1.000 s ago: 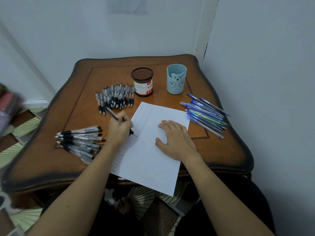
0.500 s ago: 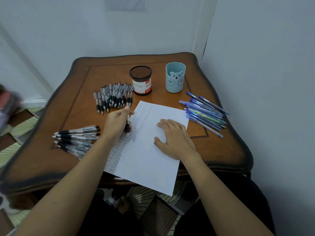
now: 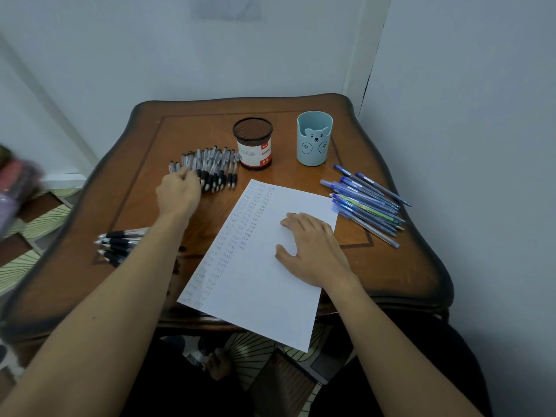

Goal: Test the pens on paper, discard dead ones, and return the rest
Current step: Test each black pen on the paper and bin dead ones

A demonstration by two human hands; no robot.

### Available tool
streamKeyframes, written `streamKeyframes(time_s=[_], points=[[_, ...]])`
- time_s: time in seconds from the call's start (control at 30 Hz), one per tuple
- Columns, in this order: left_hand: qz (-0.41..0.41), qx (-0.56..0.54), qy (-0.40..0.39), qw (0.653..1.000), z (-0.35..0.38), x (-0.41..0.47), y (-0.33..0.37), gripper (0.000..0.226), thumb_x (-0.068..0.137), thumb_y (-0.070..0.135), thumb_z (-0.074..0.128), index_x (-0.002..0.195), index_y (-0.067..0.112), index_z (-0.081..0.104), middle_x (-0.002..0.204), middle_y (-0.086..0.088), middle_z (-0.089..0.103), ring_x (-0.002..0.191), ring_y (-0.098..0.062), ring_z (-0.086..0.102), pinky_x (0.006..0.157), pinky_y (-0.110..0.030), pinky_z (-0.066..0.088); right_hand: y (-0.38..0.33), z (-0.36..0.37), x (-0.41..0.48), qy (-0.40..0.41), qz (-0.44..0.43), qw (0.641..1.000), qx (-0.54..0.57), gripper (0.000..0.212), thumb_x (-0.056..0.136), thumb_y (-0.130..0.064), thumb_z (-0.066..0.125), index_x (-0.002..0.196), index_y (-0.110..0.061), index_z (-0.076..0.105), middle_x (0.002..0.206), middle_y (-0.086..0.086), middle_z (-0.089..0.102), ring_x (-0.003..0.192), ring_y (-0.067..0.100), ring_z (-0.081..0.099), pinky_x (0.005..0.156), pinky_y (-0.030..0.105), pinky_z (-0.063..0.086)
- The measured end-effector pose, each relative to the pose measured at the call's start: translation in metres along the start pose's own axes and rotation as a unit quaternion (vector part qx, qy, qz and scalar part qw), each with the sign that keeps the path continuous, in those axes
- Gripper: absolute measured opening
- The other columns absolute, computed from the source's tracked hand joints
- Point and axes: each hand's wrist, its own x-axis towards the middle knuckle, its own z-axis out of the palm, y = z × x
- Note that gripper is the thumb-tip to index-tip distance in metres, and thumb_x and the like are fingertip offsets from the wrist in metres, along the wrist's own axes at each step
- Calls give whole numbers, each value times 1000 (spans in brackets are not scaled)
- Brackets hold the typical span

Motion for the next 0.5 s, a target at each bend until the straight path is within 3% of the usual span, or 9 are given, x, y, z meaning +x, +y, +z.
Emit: streamKeyframes(time_s=[0.1, 0.17, 0.23, 0.3, 0.37, 0.43, 0.5], points=[[-58, 14, 43, 997, 0, 17, -1, 42, 108, 24, 36, 115, -6, 65, 111, -17, 67, 84, -22, 63, 66, -32, 49, 0, 0, 0, 0, 2, 1000, 7, 54, 96, -51, 48, 144, -26, 43, 155, -8, 37, 144, 11, 28, 120, 35, 16], [-62, 40, 39, 997, -2, 25, -1, 35, 102, 8, 42, 129, -7, 59, 135, -20, 58, 108, -28, 61, 87, -39, 55, 0, 0, 0, -1, 2, 1000, 8, 54, 96, -51, 48, 144, -27, 43, 155, -8, 37, 144, 11, 28, 120, 35, 16], [-73, 73, 32, 994, -3, 33, -4, 27, 93, 0, 51, 115, -6, 66, 128, -23, 60, 118, -35, 57, 96, -44, 54, 0, 0, 1, -4, 3, 1000, 6, 54, 97, -51, 47, 145, -27, 42, 156, -8, 36, 145, 10, 27, 120, 35, 16], [-83, 95, 34, 991, -4, 37, -3, 13, 86, -4, 59, 95, -4, 68, 114, -20, 65, 108, -34, 61, 85, -41, 57, 0, 0, 1, -5, 3, 1000, 7, 54, 97, -51, 47, 145, -27, 42, 156, -8, 36, 145, 11, 27, 120, 35, 15], [-70, 106, 37, 991, -2, 38, -2, 24, 82, -10, 59, 103, -4, 69, 116, -19, 65, 108, -34, 62, 85, -40, 57, 1, 0, 2, -3, 2, 1000, 9, 54, 97, -50, 48, 145, -27, 42, 156, -8, 36, 145, 11, 27, 120, 34, 15], [-51, 115, 27, 992, 1, 37, -1, 47, 83, -13, 55, 127, 0, 64, 129, -22, 62, 119, -35, 58, 98, -43, 54, 1, 0, 1, -4, 1, 1000, 6, 54, 97, -51, 47, 145, -27, 42, 156, -9, 35, 145, 10, 26, 120, 33, 14], [-33, 124, 12, 992, 3, 33, 2, 56, 86, -14, 53, 140, 1, 54, 144, -20, 54, 131, -35, 52, 108, -41, 47, 1, 0, 1, -5, 1, 1000, 6, 54, 97, -51, 47, 145, -27, 41, 156, -9, 35, 145, 10, 26, 120, 33, 13]])
